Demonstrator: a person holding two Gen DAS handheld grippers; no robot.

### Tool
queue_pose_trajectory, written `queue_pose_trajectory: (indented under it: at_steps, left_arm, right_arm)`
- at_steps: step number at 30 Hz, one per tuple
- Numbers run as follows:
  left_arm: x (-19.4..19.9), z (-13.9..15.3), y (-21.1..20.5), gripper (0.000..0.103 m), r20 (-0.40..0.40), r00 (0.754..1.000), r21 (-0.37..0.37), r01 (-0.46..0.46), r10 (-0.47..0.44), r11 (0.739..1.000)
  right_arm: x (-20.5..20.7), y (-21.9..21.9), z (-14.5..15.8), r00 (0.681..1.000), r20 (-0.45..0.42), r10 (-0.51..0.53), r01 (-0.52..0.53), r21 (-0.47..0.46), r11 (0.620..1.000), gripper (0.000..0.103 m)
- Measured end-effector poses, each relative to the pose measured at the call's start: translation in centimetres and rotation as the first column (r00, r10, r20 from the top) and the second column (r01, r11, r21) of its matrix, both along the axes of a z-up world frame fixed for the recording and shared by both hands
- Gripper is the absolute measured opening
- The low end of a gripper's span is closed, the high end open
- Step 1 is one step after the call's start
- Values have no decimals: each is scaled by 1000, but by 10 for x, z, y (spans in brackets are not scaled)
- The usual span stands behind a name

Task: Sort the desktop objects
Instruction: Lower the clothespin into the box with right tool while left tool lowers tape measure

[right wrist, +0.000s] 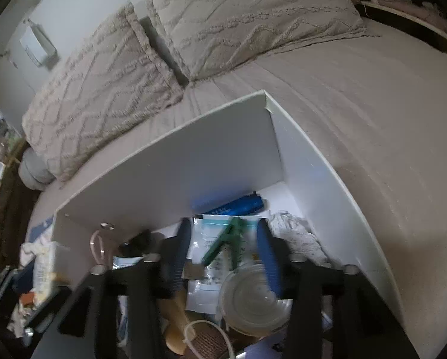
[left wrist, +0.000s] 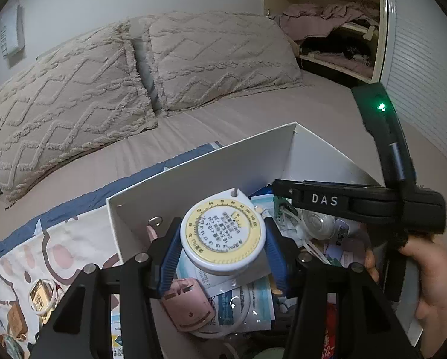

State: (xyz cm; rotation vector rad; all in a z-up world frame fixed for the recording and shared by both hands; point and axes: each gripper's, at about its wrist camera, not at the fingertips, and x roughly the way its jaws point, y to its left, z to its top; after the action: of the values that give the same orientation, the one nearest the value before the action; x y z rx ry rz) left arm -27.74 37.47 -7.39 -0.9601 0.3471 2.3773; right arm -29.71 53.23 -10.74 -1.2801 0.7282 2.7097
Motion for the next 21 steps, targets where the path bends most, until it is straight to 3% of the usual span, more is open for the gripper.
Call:
queue_pose_trajectory:
  at_steps: [10, 21]
  left_arm:
    - [-16, -17, 12, 52, 98, 995, -70, -18, 25, 997]
    - [-35, -23, 32, 52, 53, 998, -189, -24, 35, 982]
  right_arm:
    - [4, -2, 5, 999, -35, -12, 12, -5, 1000, 51]
    - [8, -1, 11, 996, -81, -22, 19, -36, 999, 51]
